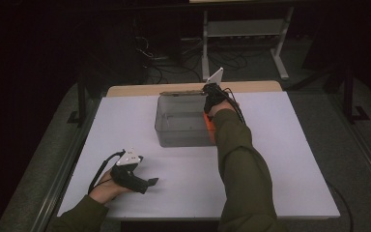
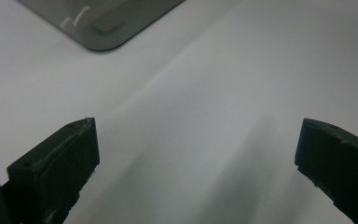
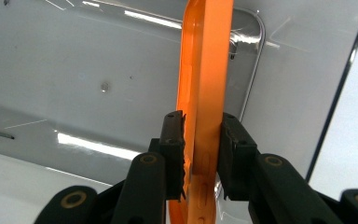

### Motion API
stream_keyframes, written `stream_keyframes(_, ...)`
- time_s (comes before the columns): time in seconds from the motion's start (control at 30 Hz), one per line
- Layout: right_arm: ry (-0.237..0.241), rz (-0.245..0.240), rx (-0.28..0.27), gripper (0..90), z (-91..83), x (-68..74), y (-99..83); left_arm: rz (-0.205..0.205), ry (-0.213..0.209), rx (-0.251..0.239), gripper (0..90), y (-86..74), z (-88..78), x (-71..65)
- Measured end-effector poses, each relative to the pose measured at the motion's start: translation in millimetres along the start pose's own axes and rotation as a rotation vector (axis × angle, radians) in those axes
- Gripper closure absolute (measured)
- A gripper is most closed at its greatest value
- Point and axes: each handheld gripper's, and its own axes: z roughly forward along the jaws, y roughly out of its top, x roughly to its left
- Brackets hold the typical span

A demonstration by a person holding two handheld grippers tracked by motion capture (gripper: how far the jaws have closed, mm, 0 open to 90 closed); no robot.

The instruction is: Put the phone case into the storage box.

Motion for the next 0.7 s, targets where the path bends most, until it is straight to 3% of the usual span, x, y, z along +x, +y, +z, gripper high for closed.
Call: stream_keyframes(0.7,-0.019,-0.011,-0.021,73.7,-13.6,-1.6,1.5,-0.001,0.000,-0.001,0.0,0.1,0.8,0.6)
